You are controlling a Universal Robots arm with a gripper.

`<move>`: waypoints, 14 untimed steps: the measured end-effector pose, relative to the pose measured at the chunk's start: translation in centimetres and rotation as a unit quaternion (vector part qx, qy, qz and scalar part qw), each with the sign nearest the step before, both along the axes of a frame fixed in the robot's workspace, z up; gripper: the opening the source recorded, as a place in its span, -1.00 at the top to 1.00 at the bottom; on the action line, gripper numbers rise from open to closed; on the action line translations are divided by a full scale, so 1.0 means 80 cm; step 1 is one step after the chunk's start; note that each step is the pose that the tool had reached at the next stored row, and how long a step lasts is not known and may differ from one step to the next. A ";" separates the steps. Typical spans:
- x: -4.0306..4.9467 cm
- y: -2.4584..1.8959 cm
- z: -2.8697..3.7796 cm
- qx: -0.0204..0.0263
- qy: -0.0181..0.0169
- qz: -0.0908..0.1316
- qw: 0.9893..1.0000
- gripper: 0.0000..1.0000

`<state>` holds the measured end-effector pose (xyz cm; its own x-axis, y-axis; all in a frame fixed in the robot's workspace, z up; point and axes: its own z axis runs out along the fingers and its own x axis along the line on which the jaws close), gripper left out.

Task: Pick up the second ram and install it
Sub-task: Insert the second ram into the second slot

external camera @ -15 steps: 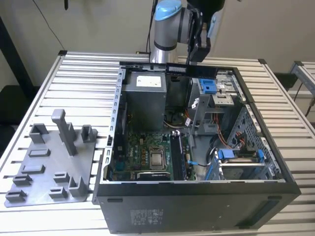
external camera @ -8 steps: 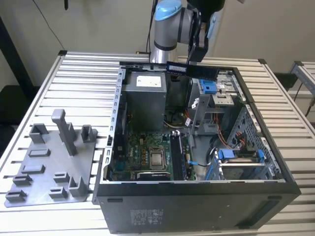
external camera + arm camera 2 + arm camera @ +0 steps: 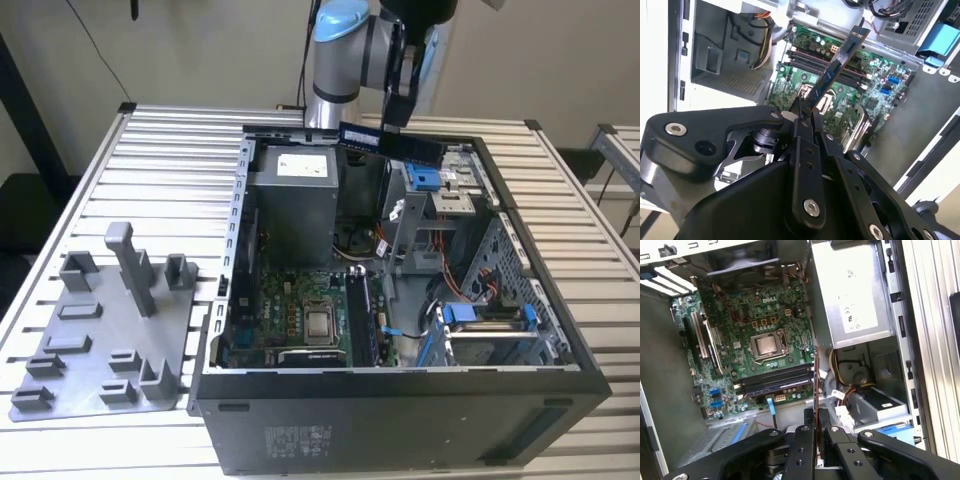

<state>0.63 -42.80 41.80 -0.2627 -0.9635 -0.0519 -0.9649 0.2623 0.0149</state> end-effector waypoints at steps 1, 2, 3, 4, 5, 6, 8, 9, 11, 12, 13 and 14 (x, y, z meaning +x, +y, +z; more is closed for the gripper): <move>0.000 0.0000 0.0000 0.000 0.000 -0.007 1.000 0.72; 0.000 0.0000 0.0000 0.000 0.000 -0.013 1.000 0.72; 0.000 0.0000 -0.0001 0.000 0.000 -0.020 1.000 0.72; 0.000 0.0000 -0.0001 0.000 0.000 -0.027 1.000 0.72; 0.000 0.0000 -0.0002 0.000 0.000 -0.033 0.999 0.72; 0.000 0.0000 -0.0004 0.000 0.000 -0.040 0.999 0.72; 0.000 0.0000 -0.0008 0.000 0.000 -0.054 0.999 0.72; 0.000 0.0001 -0.0010 0.000 0.000 -0.061 0.998 0.72; 0.000 0.0001 -0.0014 0.000 0.000 -0.074 0.997 0.72; 0.000 0.0001 -0.0015 0.000 0.000 -0.081 0.997 0.72; 0.000 0.0000 -0.0018 0.000 0.000 -0.088 0.996 0.72; 0.000 0.0000 -0.0020 0.000 0.000 -0.094 0.996 0.72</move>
<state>0.63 -42.80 41.64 -0.4386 -0.8972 -0.0518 -0.8986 0.4384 0.0149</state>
